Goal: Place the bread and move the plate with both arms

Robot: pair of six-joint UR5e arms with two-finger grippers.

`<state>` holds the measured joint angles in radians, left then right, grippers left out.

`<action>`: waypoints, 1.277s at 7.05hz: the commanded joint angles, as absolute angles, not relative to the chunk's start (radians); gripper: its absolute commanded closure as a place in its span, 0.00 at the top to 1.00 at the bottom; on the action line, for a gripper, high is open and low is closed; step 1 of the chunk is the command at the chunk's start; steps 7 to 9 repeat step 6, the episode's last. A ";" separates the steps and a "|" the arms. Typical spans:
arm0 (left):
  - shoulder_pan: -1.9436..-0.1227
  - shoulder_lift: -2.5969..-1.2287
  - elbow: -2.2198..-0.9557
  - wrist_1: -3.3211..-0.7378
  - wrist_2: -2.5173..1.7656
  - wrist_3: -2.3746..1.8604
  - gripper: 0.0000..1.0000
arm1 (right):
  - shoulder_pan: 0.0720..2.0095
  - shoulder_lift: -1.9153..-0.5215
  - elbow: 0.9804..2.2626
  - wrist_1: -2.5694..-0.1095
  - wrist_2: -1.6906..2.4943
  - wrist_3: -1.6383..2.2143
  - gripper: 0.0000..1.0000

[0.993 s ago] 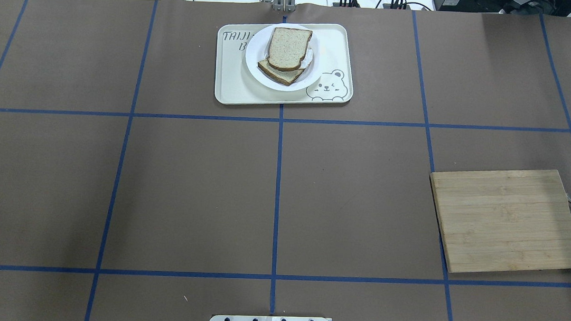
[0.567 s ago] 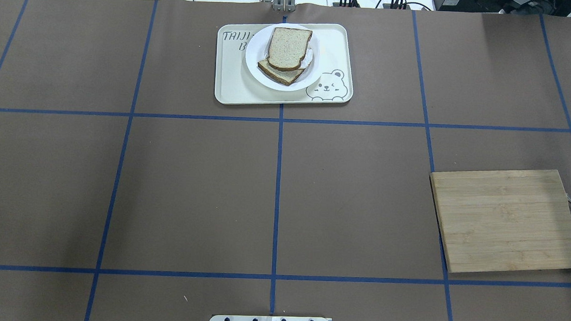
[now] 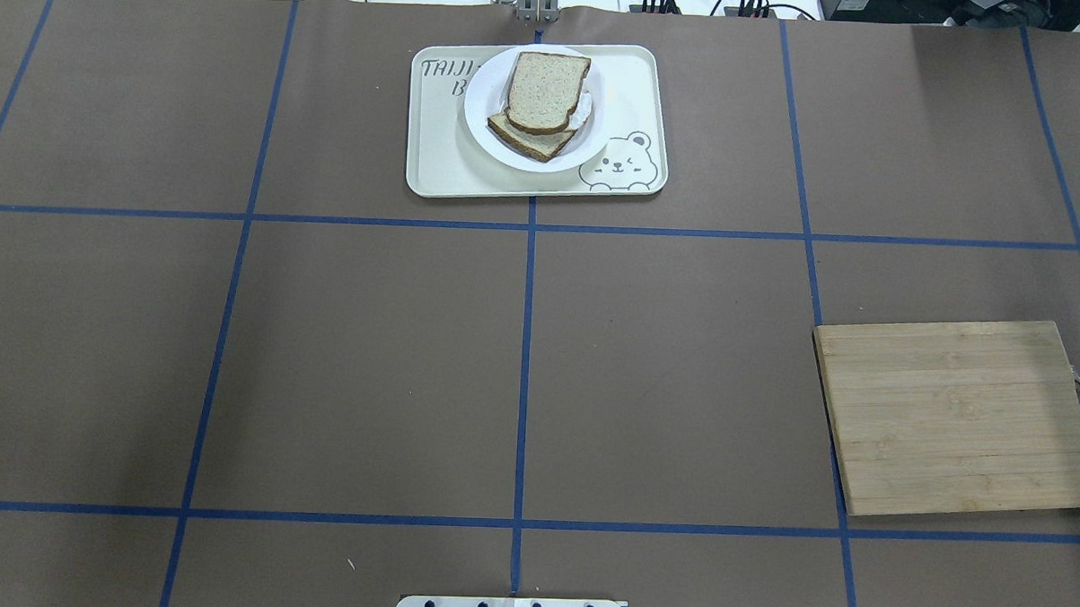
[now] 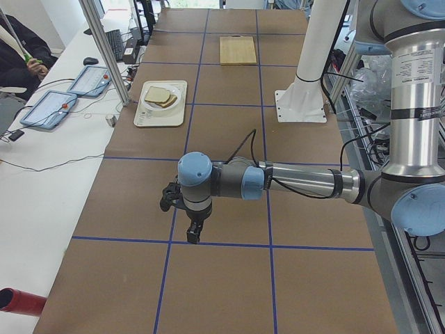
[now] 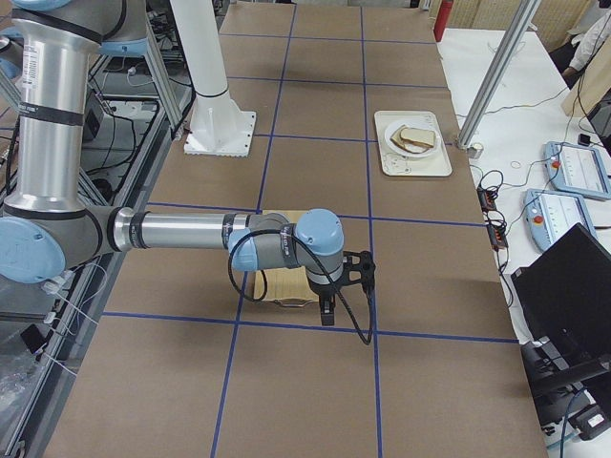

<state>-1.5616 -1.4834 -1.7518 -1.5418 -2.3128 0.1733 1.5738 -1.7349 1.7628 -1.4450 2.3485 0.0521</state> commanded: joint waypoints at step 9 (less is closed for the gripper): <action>-1.562 -1.462 -1.753 -1.543 -2.313 0.173 0.98 | 1.574 -1.735 1.763 -1.443 2.349 0.052 1.00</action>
